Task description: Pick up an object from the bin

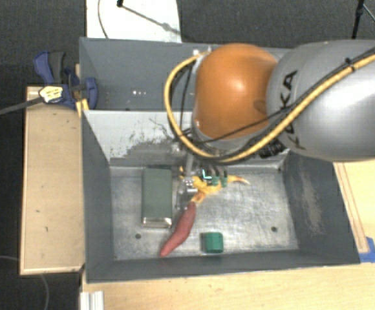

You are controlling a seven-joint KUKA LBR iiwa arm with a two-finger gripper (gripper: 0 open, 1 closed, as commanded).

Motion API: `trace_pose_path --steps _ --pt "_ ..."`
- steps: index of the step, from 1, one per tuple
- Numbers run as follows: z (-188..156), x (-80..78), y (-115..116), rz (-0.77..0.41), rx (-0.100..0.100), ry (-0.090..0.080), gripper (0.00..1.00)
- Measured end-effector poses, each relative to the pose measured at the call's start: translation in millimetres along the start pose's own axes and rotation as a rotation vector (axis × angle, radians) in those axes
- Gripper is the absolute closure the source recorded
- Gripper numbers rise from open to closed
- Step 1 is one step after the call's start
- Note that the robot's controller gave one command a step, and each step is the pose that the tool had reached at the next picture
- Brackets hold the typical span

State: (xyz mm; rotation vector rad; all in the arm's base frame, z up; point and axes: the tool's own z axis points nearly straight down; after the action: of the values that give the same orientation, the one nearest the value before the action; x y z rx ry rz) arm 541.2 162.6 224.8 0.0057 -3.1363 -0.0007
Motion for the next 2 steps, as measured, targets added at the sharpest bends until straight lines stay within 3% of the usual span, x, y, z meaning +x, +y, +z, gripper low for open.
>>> trace_pose_path --steps 1,2 --pt "-4 -1.8 -1 0.004 -0.001 -0.008 0.00" --pt "12 6.4 -20 -0.098 -0.003 -0.013 0.00"
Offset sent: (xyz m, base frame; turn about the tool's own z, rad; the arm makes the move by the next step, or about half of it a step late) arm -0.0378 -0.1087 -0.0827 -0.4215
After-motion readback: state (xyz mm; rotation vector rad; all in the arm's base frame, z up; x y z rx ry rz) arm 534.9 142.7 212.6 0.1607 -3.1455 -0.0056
